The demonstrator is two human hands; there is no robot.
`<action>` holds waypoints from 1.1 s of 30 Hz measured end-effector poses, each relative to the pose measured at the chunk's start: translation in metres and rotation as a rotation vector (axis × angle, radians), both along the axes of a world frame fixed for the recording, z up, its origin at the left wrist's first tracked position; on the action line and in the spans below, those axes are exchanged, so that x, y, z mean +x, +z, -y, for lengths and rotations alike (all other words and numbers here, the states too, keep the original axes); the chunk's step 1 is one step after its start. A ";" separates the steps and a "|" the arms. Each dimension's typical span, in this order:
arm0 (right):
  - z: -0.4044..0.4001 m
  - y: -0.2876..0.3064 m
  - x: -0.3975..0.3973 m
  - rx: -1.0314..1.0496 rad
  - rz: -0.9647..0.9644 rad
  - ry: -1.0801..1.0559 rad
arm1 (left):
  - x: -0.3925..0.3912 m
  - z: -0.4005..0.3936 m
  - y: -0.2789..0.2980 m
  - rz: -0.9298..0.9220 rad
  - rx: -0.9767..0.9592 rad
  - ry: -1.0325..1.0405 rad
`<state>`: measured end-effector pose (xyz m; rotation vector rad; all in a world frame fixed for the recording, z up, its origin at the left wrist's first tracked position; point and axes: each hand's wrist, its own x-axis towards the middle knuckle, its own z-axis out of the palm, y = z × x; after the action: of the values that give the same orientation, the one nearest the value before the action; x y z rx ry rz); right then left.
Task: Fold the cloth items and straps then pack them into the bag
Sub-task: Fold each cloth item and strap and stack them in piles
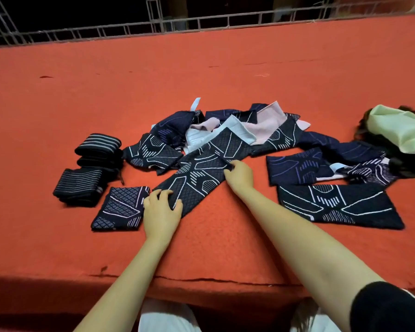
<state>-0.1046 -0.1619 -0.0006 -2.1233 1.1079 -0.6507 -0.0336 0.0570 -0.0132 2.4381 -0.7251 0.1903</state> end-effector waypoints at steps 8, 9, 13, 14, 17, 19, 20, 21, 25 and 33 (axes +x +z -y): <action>-0.022 0.015 -0.041 0.154 0.179 -0.019 | -0.001 0.003 0.011 -0.126 -0.001 0.032; -0.025 0.017 -0.050 0.208 0.235 -0.027 | -0.004 0.005 0.015 -0.147 -0.007 0.030; -0.037 0.021 -0.100 0.332 0.368 -0.037 | -0.028 0.018 0.029 -0.288 -0.047 -0.045; -0.039 0.021 -0.114 0.343 0.378 -0.039 | -0.036 0.021 0.030 -0.301 -0.039 -0.073; -0.042 0.017 -0.156 0.348 0.390 -0.063 | -0.058 0.030 0.027 -0.298 -0.013 -0.124; -0.040 0.012 -0.181 0.343 0.389 -0.095 | -0.071 0.033 0.024 -0.328 -0.044 -0.140; -0.037 0.010 -0.191 0.333 0.383 -0.106 | -0.075 0.035 0.023 -0.352 -0.072 -0.141; -0.035 0.009 -0.199 0.334 0.381 -0.111 | -0.078 0.036 0.021 -0.367 -0.105 -0.139; -0.031 0.004 -0.205 0.293 0.356 -0.071 | -0.076 0.035 0.016 -0.433 -0.249 -0.112; -0.033 -0.009 -0.200 -0.032 0.247 -0.061 | -0.072 0.025 0.010 -0.493 -0.351 -0.216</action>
<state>-0.3050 -0.1285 -0.0100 -1.9779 1.0332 -0.9376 -0.1060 0.0323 -0.0029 1.9426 -0.6564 -0.3320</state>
